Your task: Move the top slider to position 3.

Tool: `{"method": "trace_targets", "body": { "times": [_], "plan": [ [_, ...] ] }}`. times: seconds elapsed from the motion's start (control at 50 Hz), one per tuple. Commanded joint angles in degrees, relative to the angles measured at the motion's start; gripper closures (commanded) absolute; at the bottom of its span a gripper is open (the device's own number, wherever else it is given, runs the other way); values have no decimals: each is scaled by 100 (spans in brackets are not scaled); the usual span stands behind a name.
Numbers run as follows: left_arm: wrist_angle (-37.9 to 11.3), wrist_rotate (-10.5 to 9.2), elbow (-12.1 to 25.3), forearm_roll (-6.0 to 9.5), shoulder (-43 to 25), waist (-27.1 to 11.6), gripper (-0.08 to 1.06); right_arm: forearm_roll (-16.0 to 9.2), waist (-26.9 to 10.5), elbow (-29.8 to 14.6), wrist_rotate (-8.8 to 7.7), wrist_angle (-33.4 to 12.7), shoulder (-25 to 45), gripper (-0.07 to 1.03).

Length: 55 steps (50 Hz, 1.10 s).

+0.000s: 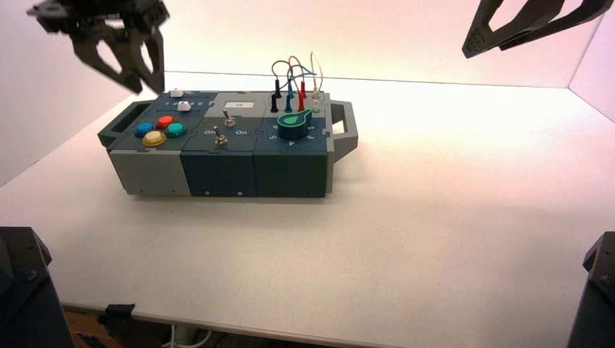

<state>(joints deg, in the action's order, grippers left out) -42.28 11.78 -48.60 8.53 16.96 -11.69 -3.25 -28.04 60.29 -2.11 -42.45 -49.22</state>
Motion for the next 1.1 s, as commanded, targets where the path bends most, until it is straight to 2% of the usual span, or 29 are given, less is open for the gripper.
{"method": "trace_targets", "body": {
  "times": [0.02,0.08,0.22,0.38,0.5,0.64,0.78,0.92,1.1],
  "plan": [
    [70,-79,448,0,-193,114,59,-9,-26,-79,18,35,9,18],
    [70,-79,712,0,-457,185,64,-9,-26,-79,18,35,9,18],
    [26,-53,1336,0,-1222,413,67,-9,-26,-70,9,35,-44,18],
    [-352,-62,2109,0,-2171,677,75,-18,-26,-62,26,53,-97,18],
    [-580,-53,2619,0,-2786,826,88,-9,-26,-70,26,53,-88,18],
    [-483,-9,2848,0,-2909,853,101,-9,-26,-62,26,53,-97,18],
    [-413,0,3076,0,-2830,870,101,-9,-18,-62,26,53,-97,18],
    [-554,0,3384,-9,-2944,905,101,-9,-9,-62,26,62,-105,18],
    [-668,0,3472,-44,-3111,1072,101,-9,-9,-62,26,62,-105,18]
  ]
}}
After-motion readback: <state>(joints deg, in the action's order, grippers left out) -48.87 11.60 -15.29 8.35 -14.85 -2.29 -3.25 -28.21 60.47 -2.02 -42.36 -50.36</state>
